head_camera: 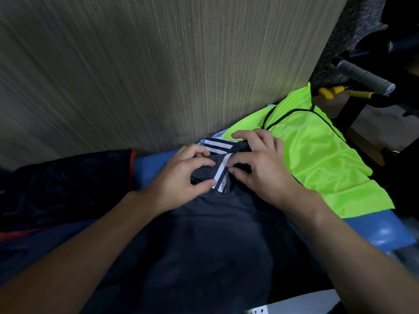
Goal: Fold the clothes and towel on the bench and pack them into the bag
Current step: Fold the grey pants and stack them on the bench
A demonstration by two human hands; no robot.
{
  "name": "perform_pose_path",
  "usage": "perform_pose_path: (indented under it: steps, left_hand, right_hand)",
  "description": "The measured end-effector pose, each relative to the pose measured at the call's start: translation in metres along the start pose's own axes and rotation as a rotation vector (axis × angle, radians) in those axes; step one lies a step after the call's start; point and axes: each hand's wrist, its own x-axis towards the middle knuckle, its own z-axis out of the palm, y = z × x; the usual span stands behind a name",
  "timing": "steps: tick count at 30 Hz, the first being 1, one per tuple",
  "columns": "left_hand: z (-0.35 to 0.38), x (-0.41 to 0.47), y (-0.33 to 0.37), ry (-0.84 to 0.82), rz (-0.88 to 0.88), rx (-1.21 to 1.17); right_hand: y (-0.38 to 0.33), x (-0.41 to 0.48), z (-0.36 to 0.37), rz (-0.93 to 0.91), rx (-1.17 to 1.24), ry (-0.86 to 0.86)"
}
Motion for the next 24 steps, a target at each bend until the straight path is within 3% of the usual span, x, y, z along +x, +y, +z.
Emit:
perform_pose_path:
  steps: [5, 9, 13, 18, 20, 24]
  left_hand:
    - [-0.003, 0.000, 0.004, -0.089, -0.019, 0.022]
    - [0.003, 0.013, 0.004, 0.157, -0.123, -0.055]
    - [-0.001, 0.038, -0.002, 0.352, -0.397, -0.164]
    - [0.009, 0.056, -0.008, 0.331, -0.561, -0.178]
    - [0.015, 0.051, 0.001, 0.284, -0.491, -0.068]
    - [0.017, 0.049, 0.023, 0.139, -0.179, 0.196]
  right_hand:
    - [-0.004, 0.008, 0.003, 0.155, 0.199, 0.173]
    - [-0.012, 0.019, 0.006, 0.216, 0.219, 0.236]
    - [-0.011, 0.016, -0.005, 0.256, 0.041, 0.076]
    - [0.001, -0.004, -0.024, 0.296, -0.068, 0.011]
    - [0.005, -0.009, -0.028, 0.306, -0.084, 0.024]
    - [0.018, -0.008, -0.022, 0.370, -0.106, 0.066]
